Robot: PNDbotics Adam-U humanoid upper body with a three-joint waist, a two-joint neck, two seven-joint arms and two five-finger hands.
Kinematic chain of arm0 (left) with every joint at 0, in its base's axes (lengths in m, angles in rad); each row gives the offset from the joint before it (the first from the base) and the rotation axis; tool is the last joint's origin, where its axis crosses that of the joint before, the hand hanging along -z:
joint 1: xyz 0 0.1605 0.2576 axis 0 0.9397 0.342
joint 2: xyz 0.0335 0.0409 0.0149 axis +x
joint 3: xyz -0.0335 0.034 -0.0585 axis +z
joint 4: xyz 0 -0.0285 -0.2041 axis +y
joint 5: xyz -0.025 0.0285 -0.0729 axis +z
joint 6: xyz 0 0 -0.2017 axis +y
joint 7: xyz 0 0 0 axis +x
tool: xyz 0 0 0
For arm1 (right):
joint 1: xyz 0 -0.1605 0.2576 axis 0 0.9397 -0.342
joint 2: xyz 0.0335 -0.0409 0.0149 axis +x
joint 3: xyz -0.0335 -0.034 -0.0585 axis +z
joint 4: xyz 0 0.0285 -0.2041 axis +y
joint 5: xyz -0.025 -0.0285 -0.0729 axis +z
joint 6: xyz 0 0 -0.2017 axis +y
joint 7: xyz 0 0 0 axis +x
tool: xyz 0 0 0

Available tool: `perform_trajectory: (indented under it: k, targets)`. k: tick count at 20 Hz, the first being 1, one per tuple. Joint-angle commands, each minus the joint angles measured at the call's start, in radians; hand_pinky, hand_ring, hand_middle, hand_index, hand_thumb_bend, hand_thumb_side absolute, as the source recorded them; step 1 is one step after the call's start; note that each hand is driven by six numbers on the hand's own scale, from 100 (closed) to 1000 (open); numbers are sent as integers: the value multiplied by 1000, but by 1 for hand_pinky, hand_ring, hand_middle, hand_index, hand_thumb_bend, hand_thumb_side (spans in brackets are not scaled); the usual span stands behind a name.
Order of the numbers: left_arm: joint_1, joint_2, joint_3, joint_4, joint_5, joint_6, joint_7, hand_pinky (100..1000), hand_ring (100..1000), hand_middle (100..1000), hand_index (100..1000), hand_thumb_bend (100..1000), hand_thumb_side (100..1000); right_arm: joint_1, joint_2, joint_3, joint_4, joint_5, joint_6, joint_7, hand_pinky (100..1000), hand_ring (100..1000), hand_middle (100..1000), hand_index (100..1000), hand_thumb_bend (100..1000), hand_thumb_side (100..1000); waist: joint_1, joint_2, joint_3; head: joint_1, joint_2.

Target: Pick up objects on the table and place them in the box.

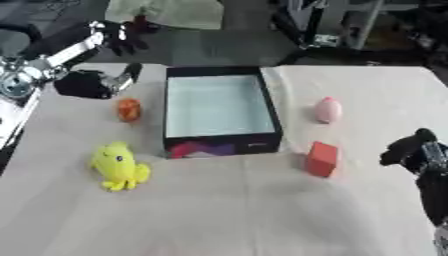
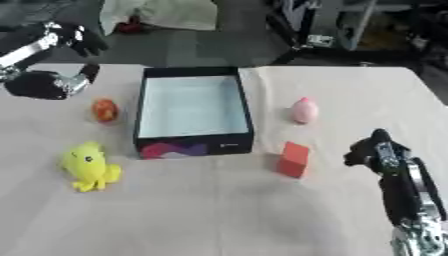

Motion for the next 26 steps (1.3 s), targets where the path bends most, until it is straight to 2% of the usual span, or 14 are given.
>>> perform_trajectory:
  k: [1, 2, 4, 12, 13, 15, 19, 23, 26]
  targets:
    - [-51, 99, -62, 62, -47, -48, -50, 785, 762, 789, 875, 394, 459, -11, -34, 6, -9, 3, 0, 12, 524, 525, 497, 413, 100, 780, 17, -11, -12, 21, -2]
    - [-56, 120, -91, 91, -65, -66, -68, 786, 763, 789, 873, 426, 453, -13, -34, 8, -9, 2, 0, 14, 524, 525, 497, 413, 100, 781, 16, -10, -19, 25, -2]
    - [-75, 121, -148, 148, -100, -101, -104, 786, 763, 789, 871, 423, 464, -14, -33, 8, -8, -1, 1, 16, 524, 525, 497, 413, 100, 782, 16, -10, -21, 26, -2]
    - [-200, 41, -378, 380, -242, -244, -246, 790, 765, 789, 867, 459, 455, 0, -25, -6, -7, 2, 1, 5, 525, 525, 497, 413, 100, 783, 7, -17, 9, 2, -2]
    - [-210, 33, -392, 407, -260, -261, -263, 790, 765, 789, 866, 459, 454, 1, -24, -8, -8, 3, 0, 4, 525, 525, 497, 413, 100, 782, 6, -18, 13, -2, -2]
    - [-217, 22, -388, 450, -295, -297, -299, 789, 765, 787, 864, 461, 458, 3, -23, -10, -8, 3, 0, 1, 525, 525, 497, 413, 100, 784, 5, -18, 17, -6, -2]
    - [-212, 12, -342, 489, -359, -368, -370, 786, 764, 785, 861, 457, 463, 5, -22, -12, -8, 5, 0, -1, 525, 526, 497, 413, 100, 783, 4, -18, 20, -8, -2]
    - [-209, 26, -309, 509, -368, -428, -400, 782, 762, 783, 857, 444, 466, 7, -22, -14, -8, 7, 0, -2, 525, 526, 498, 413, 100, 785, 5, -19, 23, -13, -2]
    - [-206, 43, -296, 520, -357, -444, -402, 780, 759, 778, 852, 417, 459, 8, -23, -15, -8, 8, 0, -3, 526, 526, 498, 413, 100, 784, 6, -19, 26, -15, -2]
